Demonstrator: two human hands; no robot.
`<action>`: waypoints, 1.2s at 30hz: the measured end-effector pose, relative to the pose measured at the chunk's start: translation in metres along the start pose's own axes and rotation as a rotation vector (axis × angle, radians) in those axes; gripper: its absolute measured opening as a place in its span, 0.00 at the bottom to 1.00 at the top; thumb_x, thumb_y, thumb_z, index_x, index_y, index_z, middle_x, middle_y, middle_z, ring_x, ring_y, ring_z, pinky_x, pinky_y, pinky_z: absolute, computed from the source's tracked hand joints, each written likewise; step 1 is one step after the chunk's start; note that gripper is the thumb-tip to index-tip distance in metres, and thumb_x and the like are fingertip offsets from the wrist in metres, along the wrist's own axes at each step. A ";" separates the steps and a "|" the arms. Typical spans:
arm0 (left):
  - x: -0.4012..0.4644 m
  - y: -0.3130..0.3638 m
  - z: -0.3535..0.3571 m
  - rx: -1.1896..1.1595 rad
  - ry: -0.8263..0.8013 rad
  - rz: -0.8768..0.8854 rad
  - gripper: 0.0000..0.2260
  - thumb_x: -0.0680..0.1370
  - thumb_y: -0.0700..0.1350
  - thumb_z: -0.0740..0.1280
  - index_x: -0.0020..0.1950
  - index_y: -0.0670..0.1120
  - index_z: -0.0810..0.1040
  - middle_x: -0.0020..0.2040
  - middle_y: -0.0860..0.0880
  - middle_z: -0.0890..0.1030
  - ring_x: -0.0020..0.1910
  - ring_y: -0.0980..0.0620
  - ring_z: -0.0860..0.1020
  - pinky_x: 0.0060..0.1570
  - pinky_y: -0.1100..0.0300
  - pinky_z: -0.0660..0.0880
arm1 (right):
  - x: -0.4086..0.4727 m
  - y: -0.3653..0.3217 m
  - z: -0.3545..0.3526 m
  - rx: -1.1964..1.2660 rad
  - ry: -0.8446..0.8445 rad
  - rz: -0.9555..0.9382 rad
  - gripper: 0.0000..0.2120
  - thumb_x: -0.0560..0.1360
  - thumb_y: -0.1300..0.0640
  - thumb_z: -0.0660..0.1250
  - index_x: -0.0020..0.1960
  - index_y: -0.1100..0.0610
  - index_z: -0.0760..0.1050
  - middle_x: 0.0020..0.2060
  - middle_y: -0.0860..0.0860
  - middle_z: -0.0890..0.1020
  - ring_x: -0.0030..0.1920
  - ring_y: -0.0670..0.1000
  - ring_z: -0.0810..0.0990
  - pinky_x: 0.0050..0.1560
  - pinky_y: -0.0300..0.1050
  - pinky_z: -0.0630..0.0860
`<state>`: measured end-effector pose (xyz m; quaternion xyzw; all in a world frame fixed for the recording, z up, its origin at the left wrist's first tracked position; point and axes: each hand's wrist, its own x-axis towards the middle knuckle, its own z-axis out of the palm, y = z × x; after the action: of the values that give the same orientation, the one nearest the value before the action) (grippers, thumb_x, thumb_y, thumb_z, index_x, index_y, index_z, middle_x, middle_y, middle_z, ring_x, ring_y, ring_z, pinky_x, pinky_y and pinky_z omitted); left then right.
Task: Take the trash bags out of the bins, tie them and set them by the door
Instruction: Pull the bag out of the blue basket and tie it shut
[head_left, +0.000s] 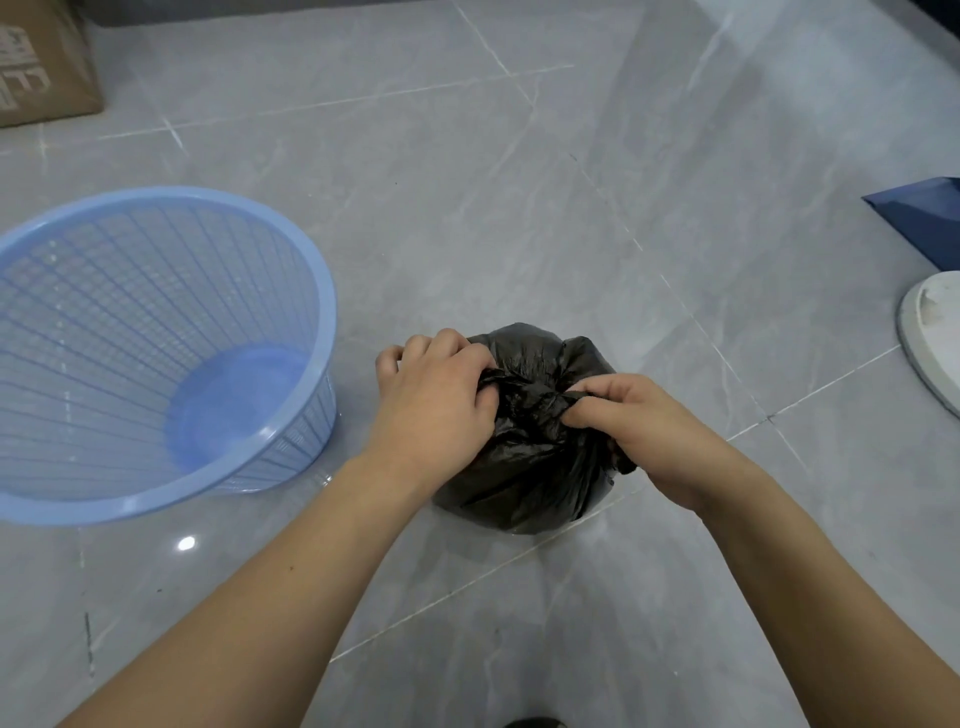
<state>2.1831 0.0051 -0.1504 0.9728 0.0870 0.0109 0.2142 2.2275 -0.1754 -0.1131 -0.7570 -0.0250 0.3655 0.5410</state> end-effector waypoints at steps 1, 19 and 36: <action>0.000 0.000 0.000 0.007 0.005 0.008 0.11 0.78 0.50 0.60 0.58 0.53 0.77 0.57 0.53 0.74 0.59 0.48 0.69 0.63 0.50 0.57 | -0.001 0.001 -0.001 0.067 -0.062 0.042 0.10 0.77 0.67 0.61 0.38 0.62 0.76 0.25 0.47 0.78 0.23 0.41 0.75 0.23 0.29 0.67; -0.033 0.018 -0.015 -0.467 -0.078 -0.010 0.11 0.70 0.61 0.68 0.47 0.57 0.80 0.47 0.59 0.74 0.54 0.55 0.71 0.61 0.51 0.67 | 0.004 0.007 0.004 0.198 0.003 0.102 0.17 0.78 0.48 0.59 0.46 0.58 0.82 0.38 0.52 0.85 0.39 0.49 0.84 0.39 0.42 0.74; -0.030 0.005 -0.015 -0.589 -0.195 -0.276 0.09 0.71 0.51 0.59 0.39 0.63 0.78 0.48 0.58 0.79 0.54 0.50 0.76 0.61 0.45 0.70 | 0.002 0.004 0.001 -0.399 0.194 -0.073 0.18 0.69 0.43 0.73 0.38 0.59 0.78 0.42 0.47 0.78 0.35 0.39 0.75 0.37 0.39 0.68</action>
<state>2.1533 0.0012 -0.1346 0.8447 0.1900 -0.0867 0.4928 2.2264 -0.1752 -0.1174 -0.8791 -0.0721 0.2592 0.3934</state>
